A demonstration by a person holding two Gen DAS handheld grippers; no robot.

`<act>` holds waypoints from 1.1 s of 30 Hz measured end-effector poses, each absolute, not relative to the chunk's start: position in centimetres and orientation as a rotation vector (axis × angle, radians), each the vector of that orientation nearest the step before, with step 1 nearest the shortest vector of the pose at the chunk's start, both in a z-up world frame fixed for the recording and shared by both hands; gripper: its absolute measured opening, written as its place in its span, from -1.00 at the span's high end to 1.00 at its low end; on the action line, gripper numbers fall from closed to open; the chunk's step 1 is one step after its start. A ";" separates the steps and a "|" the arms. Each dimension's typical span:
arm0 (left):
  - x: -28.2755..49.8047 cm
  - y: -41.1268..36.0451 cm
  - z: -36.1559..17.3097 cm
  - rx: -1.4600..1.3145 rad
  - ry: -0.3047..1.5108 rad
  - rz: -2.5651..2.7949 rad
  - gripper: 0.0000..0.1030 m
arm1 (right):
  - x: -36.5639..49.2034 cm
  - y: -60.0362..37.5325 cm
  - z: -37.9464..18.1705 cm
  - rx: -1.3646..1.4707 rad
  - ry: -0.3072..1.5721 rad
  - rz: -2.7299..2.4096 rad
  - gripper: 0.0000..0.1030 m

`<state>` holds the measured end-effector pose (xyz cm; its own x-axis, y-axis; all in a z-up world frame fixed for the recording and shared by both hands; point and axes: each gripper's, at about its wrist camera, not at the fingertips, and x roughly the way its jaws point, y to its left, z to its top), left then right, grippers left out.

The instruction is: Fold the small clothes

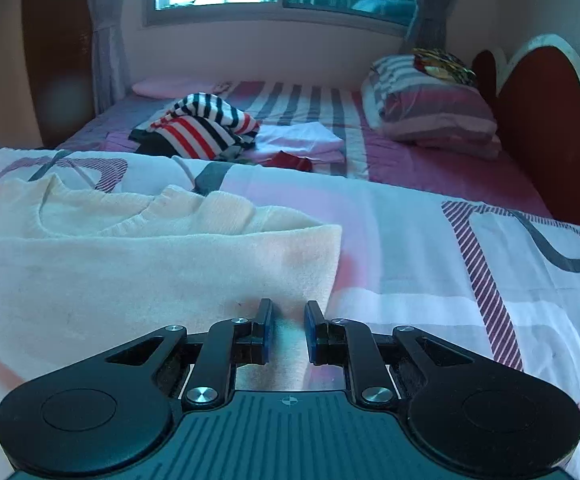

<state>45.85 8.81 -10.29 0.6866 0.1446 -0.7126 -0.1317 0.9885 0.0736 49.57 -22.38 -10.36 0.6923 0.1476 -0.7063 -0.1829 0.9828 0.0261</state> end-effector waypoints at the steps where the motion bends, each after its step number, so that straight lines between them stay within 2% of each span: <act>1: 45.4 8.6 -9.8 0.027 0.789 0.149 -0.35 | 49.2 -22.4 -9.9 -0.035 0.778 0.189 0.70; 4: 43.6 7.9 -8.7 0.061 0.749 0.127 -0.43 | 47.1 -22.4 -8.9 -0.035 0.758 0.204 0.70; 7: 43.4 7.1 -9.9 0.089 0.797 0.108 -0.47 | 45.3 -21.8 -9.6 -0.043 0.788 0.222 0.70; 10: 43.3 7.3 -11.0 0.081 0.791 0.129 -0.67 | 44.6 -21.2 -10.7 -0.058 0.774 0.204 0.70; 11: 43.3 7.5 -11.0 0.068 0.793 0.129 -0.69 | 44.7 -21.1 -10.7 -0.053 0.776 0.198 0.70; 17: 43.2 7.6 -10.8 0.087 0.800 0.125 -0.70 | 44.8 -21.1 -10.7 -0.055 0.774 0.197 0.70; 20: 42.6 7.4 -10.1 0.085 0.791 0.127 -0.55 | 44.5 -21.2 -9.9 -0.058 0.769 0.194 0.70; 29: 42.8 7.7 -10.8 0.106 0.792 0.121 -0.72 | 43.5 -21.2 -10.1 -0.029 0.750 0.170 0.70; 33: 42.8 8.1 -10.6 0.079 0.803 0.116 -0.71 | 43.3 -20.6 -10.8 -0.058 0.756 0.139 0.70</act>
